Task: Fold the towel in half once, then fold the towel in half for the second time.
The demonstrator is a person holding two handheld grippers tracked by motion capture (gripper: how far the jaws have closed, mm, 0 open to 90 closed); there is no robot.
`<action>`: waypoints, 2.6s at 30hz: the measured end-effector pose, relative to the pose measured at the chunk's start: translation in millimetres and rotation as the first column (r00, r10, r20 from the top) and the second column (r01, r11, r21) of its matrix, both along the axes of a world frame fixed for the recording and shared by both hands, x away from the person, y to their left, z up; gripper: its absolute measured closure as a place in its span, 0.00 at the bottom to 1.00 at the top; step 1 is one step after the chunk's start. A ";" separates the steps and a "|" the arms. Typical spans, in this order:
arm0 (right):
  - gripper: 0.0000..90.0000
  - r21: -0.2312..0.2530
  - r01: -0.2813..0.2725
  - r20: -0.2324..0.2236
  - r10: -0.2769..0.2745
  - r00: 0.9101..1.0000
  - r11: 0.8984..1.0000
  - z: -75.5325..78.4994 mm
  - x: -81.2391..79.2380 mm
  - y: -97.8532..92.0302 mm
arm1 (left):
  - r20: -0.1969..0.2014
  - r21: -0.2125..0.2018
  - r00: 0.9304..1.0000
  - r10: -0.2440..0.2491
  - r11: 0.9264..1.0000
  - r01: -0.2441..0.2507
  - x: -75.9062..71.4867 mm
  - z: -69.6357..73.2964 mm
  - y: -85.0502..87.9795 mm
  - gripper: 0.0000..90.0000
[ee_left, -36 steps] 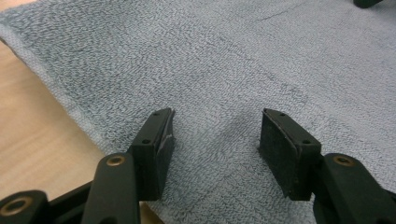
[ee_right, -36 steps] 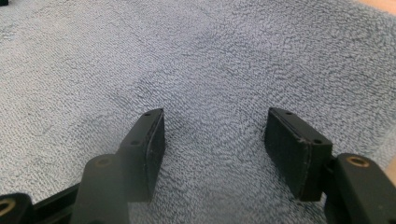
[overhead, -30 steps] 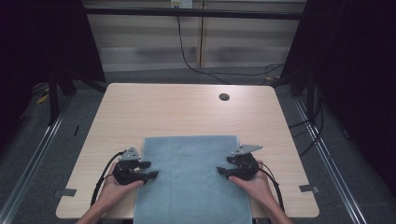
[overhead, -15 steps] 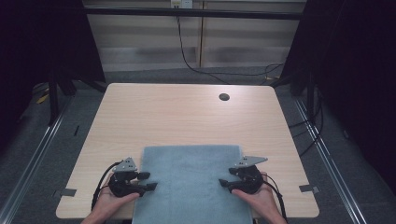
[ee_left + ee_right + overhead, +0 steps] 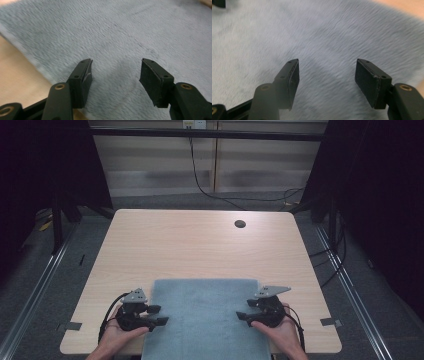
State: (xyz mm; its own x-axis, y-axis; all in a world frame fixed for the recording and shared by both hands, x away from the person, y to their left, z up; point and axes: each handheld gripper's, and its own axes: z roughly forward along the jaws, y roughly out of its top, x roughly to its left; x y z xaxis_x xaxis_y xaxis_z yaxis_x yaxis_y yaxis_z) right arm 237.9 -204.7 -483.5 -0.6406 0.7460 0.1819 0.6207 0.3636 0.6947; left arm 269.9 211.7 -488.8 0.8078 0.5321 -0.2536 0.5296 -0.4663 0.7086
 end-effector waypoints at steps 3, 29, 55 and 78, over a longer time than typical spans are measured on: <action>0.41 0.024 0.033 0.042 -0.034 0.999 0.999 10.5 16.5 -13.4 | 0.030 -0.016 0.999 0.024 1.000 -0.024 6.8 6.5 0.9 0.47; 0.40 -0.028 0.104 -0.006 -0.105 0.994 0.994 -15.6 94.4 -32.0 | 0.065 -0.061 0.980 0.188 0.981 -0.184 79.4 11.3 9.7 0.42; 0.62 0.020 0.034 -0.044 -0.033 0.998 0.999 -17.3 86.9 -30.2 | 0.049 0.031 0.992 0.119 0.992 -0.121 84.5 -14.7 8.1 0.60; 0.89 0.139 0.033 -0.021 -0.031 0.999 0.990 -3.3 78.5 -40.4 | 0.002 -0.113 0.993 0.121 0.986 -0.120 82.9 -0.1 17.3 0.91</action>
State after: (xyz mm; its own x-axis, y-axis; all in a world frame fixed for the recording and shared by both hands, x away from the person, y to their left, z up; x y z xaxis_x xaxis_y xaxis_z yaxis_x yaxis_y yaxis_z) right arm 316.4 -245.0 -486.7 -0.6123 0.7326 0.2973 0.6441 0.2441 0.7249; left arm 352.7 229.0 -489.0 0.7423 0.5937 -0.3107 0.5704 -0.3165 0.7579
